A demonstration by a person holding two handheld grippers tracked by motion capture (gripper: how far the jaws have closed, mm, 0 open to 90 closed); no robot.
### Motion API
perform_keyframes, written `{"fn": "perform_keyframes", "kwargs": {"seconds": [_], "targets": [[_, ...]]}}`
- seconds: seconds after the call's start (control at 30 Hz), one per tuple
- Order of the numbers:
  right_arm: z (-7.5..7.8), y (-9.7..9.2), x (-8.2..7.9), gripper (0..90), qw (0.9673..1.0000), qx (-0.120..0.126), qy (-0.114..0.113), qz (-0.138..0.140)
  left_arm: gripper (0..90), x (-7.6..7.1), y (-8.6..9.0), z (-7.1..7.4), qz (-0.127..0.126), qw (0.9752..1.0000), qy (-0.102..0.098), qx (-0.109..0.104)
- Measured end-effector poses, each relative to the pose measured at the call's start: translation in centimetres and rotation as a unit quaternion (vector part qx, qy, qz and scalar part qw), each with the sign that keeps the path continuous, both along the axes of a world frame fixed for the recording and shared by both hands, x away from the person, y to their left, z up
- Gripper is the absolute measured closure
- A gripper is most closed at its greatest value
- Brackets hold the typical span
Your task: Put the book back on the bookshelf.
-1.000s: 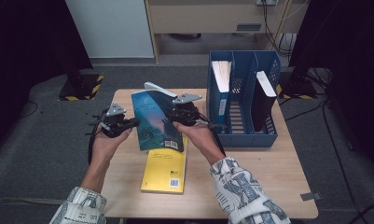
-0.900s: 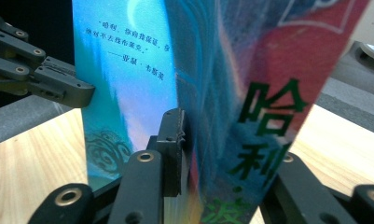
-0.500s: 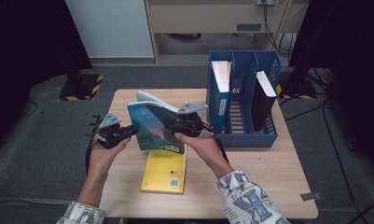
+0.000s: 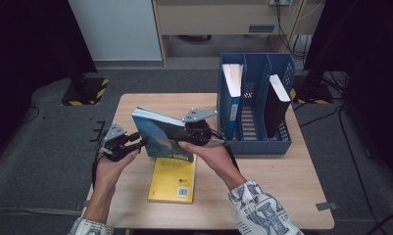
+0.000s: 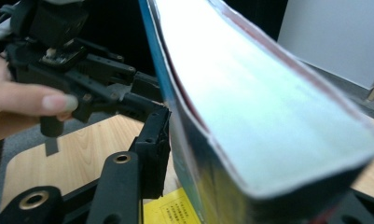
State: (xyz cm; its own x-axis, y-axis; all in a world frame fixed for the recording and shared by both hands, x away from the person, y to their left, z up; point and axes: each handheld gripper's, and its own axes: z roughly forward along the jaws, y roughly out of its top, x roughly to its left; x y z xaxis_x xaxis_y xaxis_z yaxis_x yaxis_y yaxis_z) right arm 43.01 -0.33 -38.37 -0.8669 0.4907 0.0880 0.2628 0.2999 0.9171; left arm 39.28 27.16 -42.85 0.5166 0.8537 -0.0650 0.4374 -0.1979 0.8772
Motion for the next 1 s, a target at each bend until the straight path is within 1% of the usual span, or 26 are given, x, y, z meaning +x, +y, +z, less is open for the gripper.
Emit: {"fn": "perform_keyframes", "kwargs": {"seconds": [0.03,0.13,0.23,0.27,0.33,0.37,0.4,0.43,0.47,0.5,0.57,0.63,0.67,0.73,0.77,0.8,0.9,0.93,1.0], "targets": [[0.0,-0.1,0.1,56.8,1.0,0.0,0.001,-0.001,46.0,-0.1,0.0,-0.4,0.002,1.0,0.001,0.007],[0.0,-0.1,0.2,58.1,1.0,0.002,0.005,0.001,34.5,-0.6,-0.1,-1.4,0.009,0.9998,0.008,0.014],[0.1,-0.1,0.2,60.4,1.0,0.004,0.005,0.001,27.2,-1.4,-0.1,-2.9,0.015,0.9994,0.016,0.026],[0.1,0.0,0.2,61.0,1.0,0.004,0.005,0.001,24.4,-1.8,-0.1,-3.6,0.018,0.9991,0.021,0.032],[0.2,0.2,0.2,61.5,1.0,0.004,0.002,0.003,18.2,-2.2,-0.1,-4.6,0.023,0.9987,0.026,0.037],[0.2,0.2,0.2,62.0,1.0,0.004,0.002,0.003,15.4,-2.5,0.0,-5.4,0.031,0.9981,0.032,0.042],[0.3,0.3,0.2,62.5,1.0,0.003,0.0,0.001,13.7,-2.5,0.1,-5.7,0.031,0.9978,0.035,0.046],[0.3,0.4,0.2,63.5,1.0,0.004,0.001,0.001,11.9,-2.5,0.3,-6.2,0.03,0.9966,0.043,0.063],[0.2,0.4,0.2,65.4,1.0,0.005,0.001,0.002,8.8,-2.5,0.4,-6.4,0.033,0.996,0.047,0.069],[0.2,0.4,0.2,66.1,1.0,0.005,-0.001,0.001,7.9,-2.5,0.7,-6.5,0.038,0.9956,0.051,0.069],[0.3,0.4,0.1,68.1,1.0,0.005,-0.004,-0.002,6.7,-2.5,1.2,-6.7,0.044,0.9963,0.053,0.052],[0.3,0.5,0.1,69.5,1.0,0.001,-0.006,-0.007,6.6,-2.7,1.8,-6.9,0.055,0.9961,0.055,0.042],[0.3,0.6,0.0,70.0,0.9999,-0.001,-0.009,-0.013,6.6,-2.7,2.0,-7.0,0.058,0.9959,0.057,0.039],[0.4,0.8,-0.2,71.2,0.9995,-0.01,-0.018,-0.025,6.6,-2.8,2.6,-7.0,0.066,0.9955,0.055,0.038],[0.5,0.9,-0.2,71.6,0.9993,-0.012,-0.02,-0.03,6.6,-2.9,2.9,-7.0,0.072,0.9953,0.055,0.035],[0.5,1.0,-0.3,71.8,0.9989,-0.014,-0.02,-0.041,6.6,-3.0,3.2,-7.0,0.077,0.995,0.055,0.032],[0.7,1.4,-0.7,72.2,0.9976,-0.019,-0.012,-0.066,6.5,-3.2,3.9,-7.1,0.085,0.9943,0.058,0.027],[0.9,1.6,-1.0,72.5,0.9971,-0.024,-0.01,-0.072,6.5,-3.2,4.0,-7.2,0.085,0.9943,0.06,0.026],[0.9,1.7,-1.2,72.7,0.9973,-0.024,-0.011,-0.069,6.5,-3.1,4.0,-7.4,0.084,0.9937,0.067,0.03]]}}
